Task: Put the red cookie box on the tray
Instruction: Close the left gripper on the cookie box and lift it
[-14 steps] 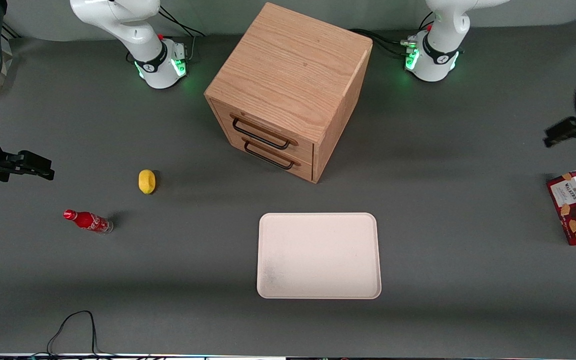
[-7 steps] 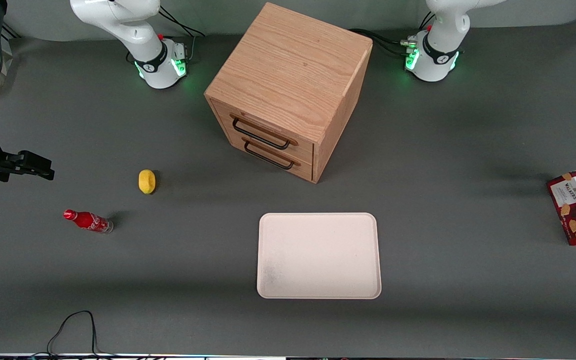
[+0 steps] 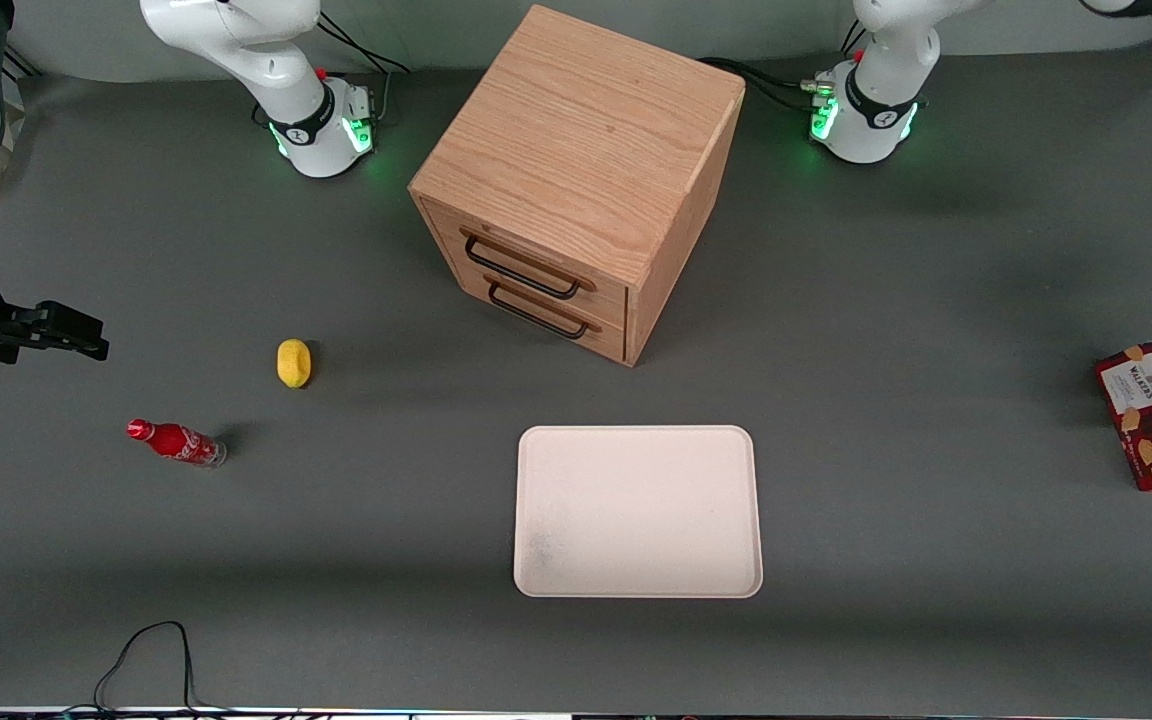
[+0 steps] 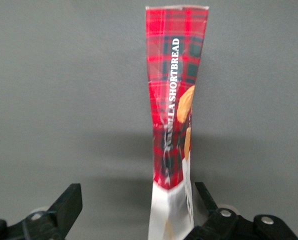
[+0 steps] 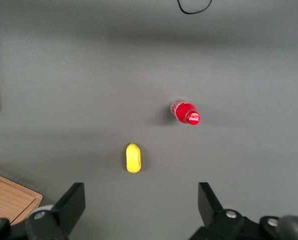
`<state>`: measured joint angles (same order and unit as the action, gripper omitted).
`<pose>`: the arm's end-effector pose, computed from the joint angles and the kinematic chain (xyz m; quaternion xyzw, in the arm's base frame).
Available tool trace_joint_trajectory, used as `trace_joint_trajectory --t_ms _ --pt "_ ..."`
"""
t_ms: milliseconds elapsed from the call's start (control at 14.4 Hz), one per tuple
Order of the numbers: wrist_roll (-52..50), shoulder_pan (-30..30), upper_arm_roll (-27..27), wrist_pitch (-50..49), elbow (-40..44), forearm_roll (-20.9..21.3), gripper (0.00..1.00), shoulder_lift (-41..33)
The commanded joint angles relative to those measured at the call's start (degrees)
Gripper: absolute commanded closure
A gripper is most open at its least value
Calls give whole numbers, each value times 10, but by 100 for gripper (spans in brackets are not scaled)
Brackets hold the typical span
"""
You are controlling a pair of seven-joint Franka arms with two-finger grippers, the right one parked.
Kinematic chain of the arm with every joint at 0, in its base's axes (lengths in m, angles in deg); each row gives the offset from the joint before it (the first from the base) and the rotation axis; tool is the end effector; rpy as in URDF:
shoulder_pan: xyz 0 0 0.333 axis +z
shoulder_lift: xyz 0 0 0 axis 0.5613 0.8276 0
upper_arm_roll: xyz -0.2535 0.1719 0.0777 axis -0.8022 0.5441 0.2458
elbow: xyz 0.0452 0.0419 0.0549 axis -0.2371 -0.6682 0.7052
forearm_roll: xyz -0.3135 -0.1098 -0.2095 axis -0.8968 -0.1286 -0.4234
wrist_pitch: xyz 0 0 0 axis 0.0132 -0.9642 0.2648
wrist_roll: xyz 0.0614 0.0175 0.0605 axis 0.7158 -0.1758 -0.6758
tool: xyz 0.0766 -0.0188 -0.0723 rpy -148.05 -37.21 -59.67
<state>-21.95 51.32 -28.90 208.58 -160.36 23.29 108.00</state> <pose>0.5511 0.3637 0.2516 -0.9979 -0.0512 -0.0222 0.0340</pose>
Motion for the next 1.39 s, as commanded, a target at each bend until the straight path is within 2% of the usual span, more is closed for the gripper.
trace_joint_trajectory --t_ms 0,69,208,556,694,833,972,1181,1319 --pt "9 0 2 -8 25 -39 21 31" --pt "9 0 2 -8 29 -48 39 36" --pt "6 -7 1 -8 34 -48 100 39" --pt "9 -20 1 -22 47 -37 100 35" --pt "11 -25 0 -43 49 -4 100 -2" --pt "9 -42 -4 -117 50 21 100 -56" --pt "7 -78 -10 -187 53 29 100 -105" --pt "-9 -145 -17 -276 82 24 100 -140" --pt "-84 -194 -18 -312 108 22 100 -146"
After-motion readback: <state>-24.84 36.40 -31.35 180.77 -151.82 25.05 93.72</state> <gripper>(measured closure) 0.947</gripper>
